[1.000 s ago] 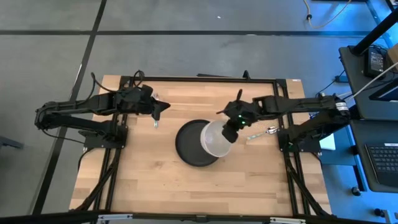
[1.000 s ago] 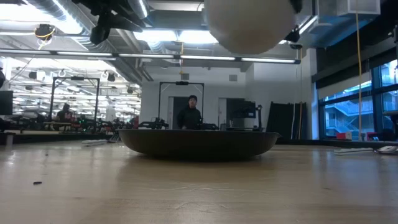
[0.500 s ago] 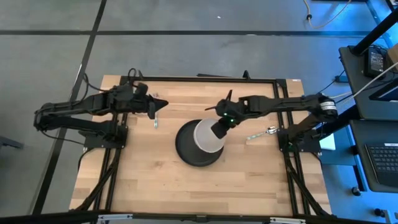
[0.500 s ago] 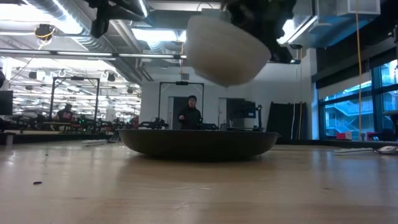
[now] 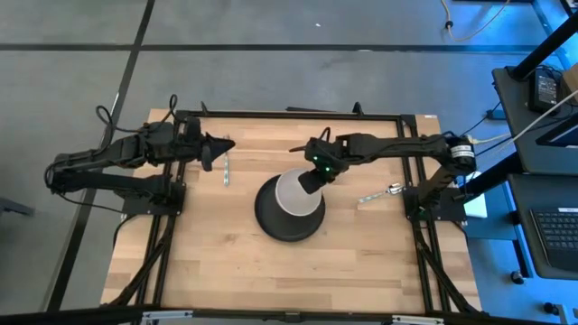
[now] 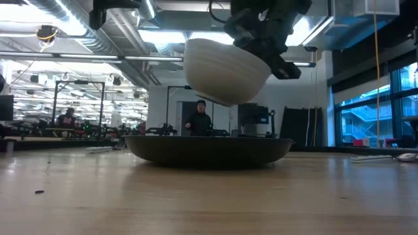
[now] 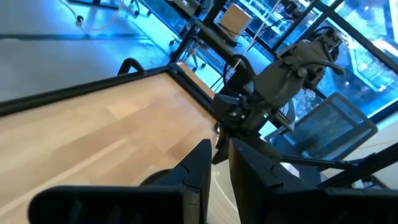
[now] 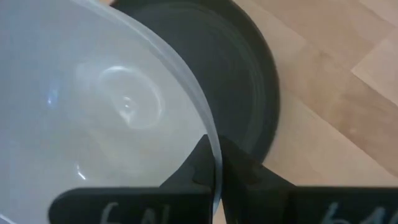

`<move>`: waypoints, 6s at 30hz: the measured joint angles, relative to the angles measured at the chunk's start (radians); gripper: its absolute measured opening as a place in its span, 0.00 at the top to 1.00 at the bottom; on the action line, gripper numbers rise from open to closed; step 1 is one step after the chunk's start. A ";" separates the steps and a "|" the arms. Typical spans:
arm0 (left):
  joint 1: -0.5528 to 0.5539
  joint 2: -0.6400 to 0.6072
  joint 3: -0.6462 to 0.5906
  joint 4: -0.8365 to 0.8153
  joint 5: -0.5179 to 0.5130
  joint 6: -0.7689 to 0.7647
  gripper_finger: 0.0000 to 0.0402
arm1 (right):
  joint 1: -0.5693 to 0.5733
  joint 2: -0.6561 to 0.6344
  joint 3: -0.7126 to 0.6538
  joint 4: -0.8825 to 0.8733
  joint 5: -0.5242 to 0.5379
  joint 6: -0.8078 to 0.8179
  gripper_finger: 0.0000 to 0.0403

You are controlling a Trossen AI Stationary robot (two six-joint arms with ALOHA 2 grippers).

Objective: Pick and place plate/cup/fork/spoon on tray
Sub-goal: Stack the white bowl on the black plate

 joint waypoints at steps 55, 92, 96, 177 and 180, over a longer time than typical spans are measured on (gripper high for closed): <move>0.000 -0.003 0.001 -0.003 -0.026 0.085 0.87 | 0.019 0.227 0.029 0.044 -0.076 0.090 0.96; 0.000 -0.003 0.001 -0.005 -0.026 0.103 0.87 | 0.019 0.244 0.028 0.060 -0.079 0.013 0.85; 0.000 -0.003 0.001 -0.005 -0.026 0.103 0.87 | 0.019 0.244 0.028 0.060 -0.079 0.015 0.84; 0.000 0.000 0.001 -0.035 -0.026 0.109 0.87 | 0.044 0.243 0.052 0.024 -0.149 0.013 1.00; 0.000 0.000 0.001 -0.035 -0.026 0.109 0.87 | 0.044 0.243 0.070 0.055 -0.161 0.009 1.00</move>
